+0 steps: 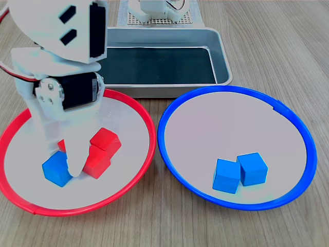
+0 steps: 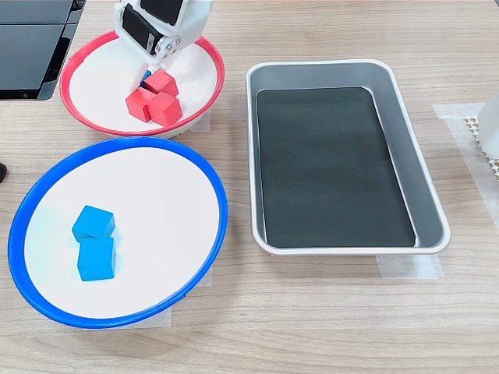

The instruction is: Relocate any blue block in the red dish to the blue dish, correcting any misplacements.

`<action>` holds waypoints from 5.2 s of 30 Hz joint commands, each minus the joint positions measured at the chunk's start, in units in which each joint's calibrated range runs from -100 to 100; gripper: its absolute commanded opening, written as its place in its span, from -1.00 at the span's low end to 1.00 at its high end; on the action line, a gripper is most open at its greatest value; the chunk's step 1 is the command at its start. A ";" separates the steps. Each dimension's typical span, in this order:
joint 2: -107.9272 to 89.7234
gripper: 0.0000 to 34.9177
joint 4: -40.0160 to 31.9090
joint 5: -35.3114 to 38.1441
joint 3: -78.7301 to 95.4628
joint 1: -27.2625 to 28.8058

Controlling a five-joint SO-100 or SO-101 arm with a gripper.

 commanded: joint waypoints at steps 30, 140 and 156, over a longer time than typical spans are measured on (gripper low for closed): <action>-0.79 -0.98 -1.71 -0.59 -1.50 -0.91; -110.90 -0.99 -23.67 -35.16 111.38 -14.65; -136.06 -0.99 -3.28 -38.39 124.13 -17.01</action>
